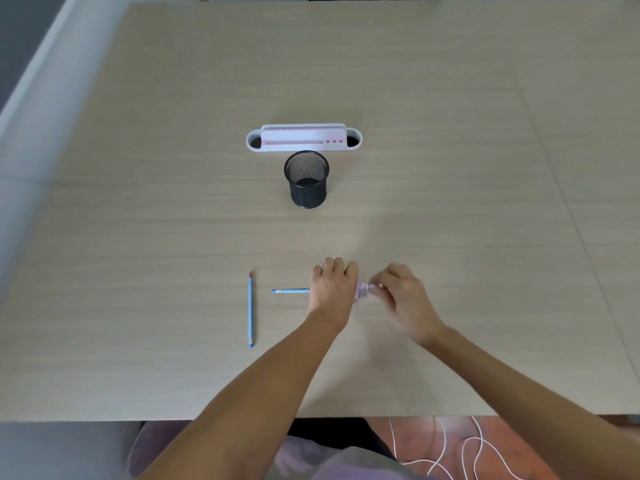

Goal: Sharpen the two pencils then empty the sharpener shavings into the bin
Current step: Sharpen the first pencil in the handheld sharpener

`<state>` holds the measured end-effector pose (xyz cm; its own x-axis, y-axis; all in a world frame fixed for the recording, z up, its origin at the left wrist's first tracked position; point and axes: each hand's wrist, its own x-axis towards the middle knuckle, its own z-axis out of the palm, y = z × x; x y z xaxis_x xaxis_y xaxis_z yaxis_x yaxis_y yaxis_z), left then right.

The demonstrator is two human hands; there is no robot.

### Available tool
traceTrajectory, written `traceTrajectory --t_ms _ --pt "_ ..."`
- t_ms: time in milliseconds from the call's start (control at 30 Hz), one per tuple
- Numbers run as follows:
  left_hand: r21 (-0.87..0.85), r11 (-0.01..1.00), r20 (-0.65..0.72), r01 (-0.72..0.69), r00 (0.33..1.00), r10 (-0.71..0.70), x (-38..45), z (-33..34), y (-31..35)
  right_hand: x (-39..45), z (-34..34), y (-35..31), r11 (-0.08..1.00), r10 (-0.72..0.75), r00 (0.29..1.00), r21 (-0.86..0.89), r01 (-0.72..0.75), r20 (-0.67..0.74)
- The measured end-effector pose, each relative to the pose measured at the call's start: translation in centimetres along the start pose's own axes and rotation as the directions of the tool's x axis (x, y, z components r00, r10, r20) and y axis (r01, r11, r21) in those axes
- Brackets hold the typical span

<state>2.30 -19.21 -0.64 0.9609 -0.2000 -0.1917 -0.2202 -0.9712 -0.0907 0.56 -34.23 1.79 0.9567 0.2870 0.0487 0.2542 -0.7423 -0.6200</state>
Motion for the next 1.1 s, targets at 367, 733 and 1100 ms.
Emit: traceTrajectory --t_ms 367,733,1100 --pt "0.024 1.000 0.005 0.014 1.000 -0.014 0.2 -0.5 0.2 -2.0 4.6 2.8 0.981 -0.027 0.999 -0.190 0.030 0.019" --pt "-0.014 1.000 -0.002 0.012 1.000 -0.012 0.5 -0.4 -0.1 5.0 3.2 3.7 0.920 -0.064 0.992 -0.391 0.017 -0.107" --pt "0.015 0.999 0.010 -0.036 0.999 0.036 0.2 -0.2 0.1 -1.5 1.0 0.5 0.981 -0.066 0.987 -0.190 0.038 -0.145"
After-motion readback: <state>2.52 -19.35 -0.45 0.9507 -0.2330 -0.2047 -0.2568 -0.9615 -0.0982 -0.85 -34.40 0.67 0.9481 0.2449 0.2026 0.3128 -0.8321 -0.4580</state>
